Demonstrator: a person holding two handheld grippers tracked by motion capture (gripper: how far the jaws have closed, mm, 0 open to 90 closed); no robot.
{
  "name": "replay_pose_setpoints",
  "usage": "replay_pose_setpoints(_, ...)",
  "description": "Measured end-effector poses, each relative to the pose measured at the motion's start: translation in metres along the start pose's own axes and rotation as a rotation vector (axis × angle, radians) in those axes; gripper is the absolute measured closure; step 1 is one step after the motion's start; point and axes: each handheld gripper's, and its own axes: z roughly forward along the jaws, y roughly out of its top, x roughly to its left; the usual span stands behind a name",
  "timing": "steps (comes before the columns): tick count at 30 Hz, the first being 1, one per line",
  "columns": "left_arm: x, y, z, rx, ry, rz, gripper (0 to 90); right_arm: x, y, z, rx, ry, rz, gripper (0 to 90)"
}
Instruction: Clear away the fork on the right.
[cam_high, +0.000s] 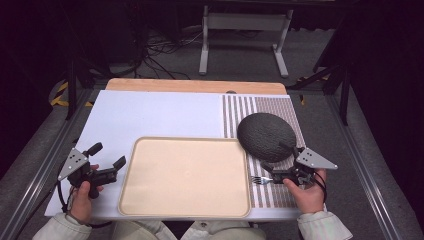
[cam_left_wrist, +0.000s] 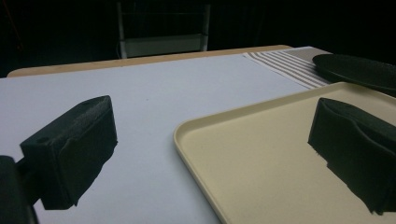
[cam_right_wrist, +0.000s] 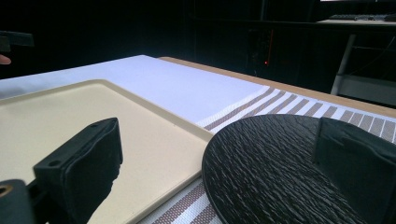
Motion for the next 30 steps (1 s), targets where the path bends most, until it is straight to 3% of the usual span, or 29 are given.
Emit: replay_pose_setpoints(30,0.0002,0.0003,-0.0007,0.001,-0.001,0.000,1.8,-0.0023,0.0001,0.0014,0.011,0.012,0.027,2.4)
